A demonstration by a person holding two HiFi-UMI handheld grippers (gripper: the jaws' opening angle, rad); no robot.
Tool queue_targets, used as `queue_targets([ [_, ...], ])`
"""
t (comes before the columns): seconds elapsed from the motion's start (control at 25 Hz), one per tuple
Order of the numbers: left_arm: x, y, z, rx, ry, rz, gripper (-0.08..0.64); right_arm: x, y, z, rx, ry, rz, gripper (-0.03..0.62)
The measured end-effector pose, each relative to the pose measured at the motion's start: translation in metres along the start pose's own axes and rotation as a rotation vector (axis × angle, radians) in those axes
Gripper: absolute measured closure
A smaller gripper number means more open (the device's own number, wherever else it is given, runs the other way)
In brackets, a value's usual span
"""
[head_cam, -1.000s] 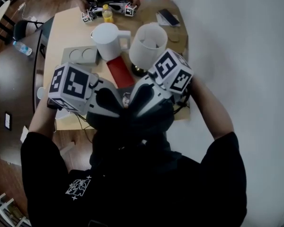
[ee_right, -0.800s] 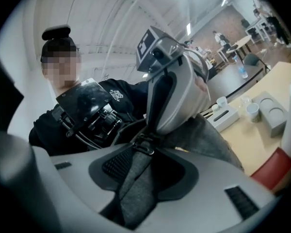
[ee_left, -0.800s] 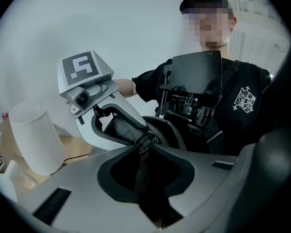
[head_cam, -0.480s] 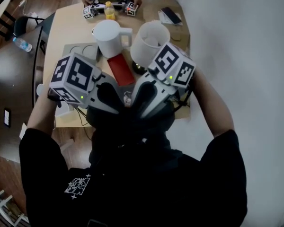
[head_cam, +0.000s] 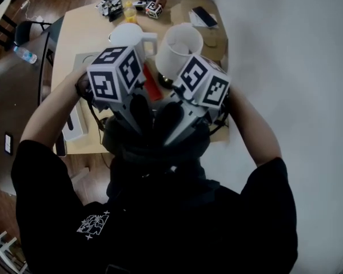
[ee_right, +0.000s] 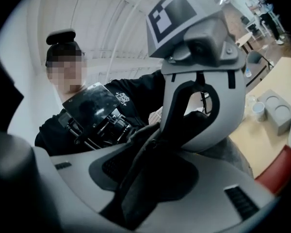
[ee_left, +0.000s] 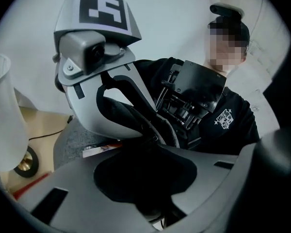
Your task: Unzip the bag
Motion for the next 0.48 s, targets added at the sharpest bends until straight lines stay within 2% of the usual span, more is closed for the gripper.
queue_targets([
  [0.24, 0.012, -0.001, -0.005, -0.031, -0.070, 0.145, 0.448, 0.001, 0.003, 0.002, 0.021, 0.025, 0.011, 0.414],
  [0.36, 0.014, 0.002, -0.007, -0.052, -0.091, 0.166, 0.448, 0.000, -0.004, -0.001, 0.002, 0.055, -0.016, 0.448],
  [0.48, 0.011, 0.008, -0.007, -0.050, -0.099, 0.161, 0.451, -0.002, -0.013, -0.005, -0.034, 0.075, -0.031, 0.453],
])
Point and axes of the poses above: the fingertips, and each gripper's own axes: x forward along the fingers, y to its right, z out of its underside, the point moved 6 cm from there along -x, backward along the fingers, and after that the axes turned 12 degrees about -x, right-handed, at the moved point
